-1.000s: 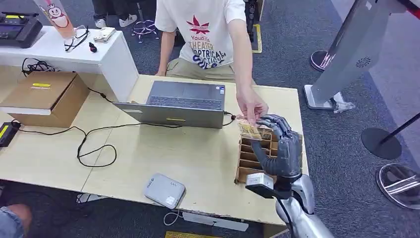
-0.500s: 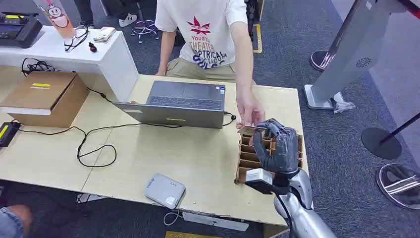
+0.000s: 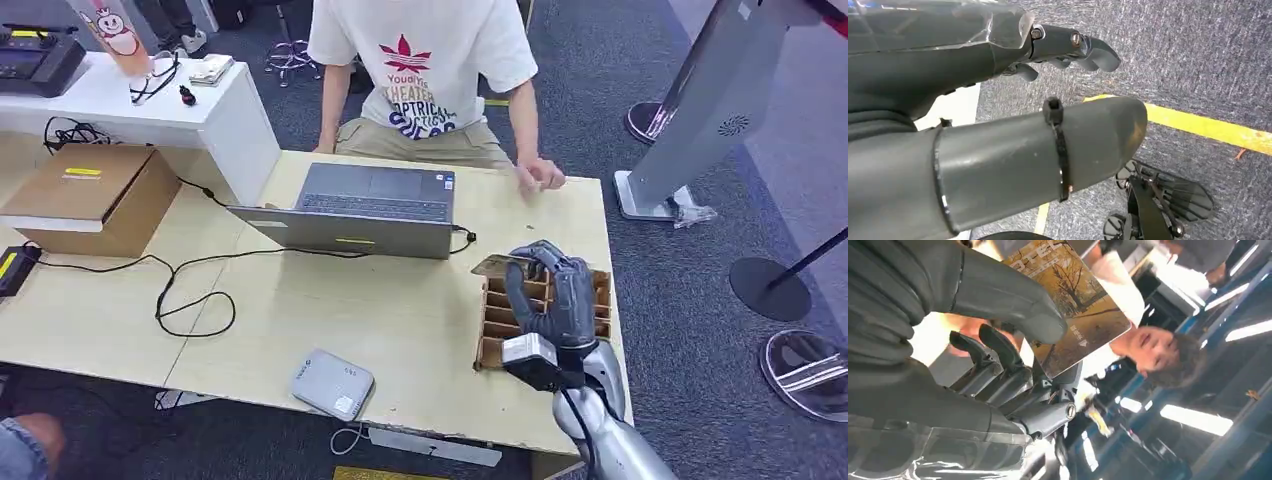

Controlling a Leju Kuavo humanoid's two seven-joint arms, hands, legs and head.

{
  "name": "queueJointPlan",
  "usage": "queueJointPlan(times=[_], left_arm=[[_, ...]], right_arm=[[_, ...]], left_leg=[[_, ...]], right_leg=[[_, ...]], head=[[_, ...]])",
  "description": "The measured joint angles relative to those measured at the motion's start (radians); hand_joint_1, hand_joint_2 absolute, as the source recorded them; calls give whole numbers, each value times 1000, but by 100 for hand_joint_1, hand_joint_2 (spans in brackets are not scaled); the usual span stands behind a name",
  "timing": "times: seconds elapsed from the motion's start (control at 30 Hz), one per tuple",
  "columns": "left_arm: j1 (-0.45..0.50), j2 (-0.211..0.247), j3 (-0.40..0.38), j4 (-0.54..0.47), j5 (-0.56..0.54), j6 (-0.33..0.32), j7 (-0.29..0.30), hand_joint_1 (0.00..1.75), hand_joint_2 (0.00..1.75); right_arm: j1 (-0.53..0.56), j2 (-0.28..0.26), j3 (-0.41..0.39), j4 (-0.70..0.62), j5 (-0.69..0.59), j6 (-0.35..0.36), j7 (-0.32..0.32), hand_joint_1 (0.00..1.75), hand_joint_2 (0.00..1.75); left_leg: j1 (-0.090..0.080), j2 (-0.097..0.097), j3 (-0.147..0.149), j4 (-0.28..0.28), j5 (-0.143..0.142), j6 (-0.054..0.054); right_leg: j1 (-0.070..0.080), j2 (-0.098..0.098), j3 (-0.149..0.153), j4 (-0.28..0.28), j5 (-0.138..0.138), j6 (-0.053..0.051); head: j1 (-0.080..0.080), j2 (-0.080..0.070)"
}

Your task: Pass the card to the sensor for recognition and then transmit it.

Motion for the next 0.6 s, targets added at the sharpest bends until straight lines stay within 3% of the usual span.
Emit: queueJointPlan(times=[0.47,0.6], left_arm=[[3,5,0,0,10,-8,6,0,0],[4,7,0,0,10,-14,6,0,0]], right_arm=[[-3,-14,3,-75,-506,591,25,175,175],[4,-29,3,-100,-584,702,48,175,175]], left_leg=[[0,0,0,0,0,0],[0,0,0,0,0,0]], right_leg=[[0,0,0,0,0,0],[0,0,0,0,0,0]], head=[[0,0],[0,0]])
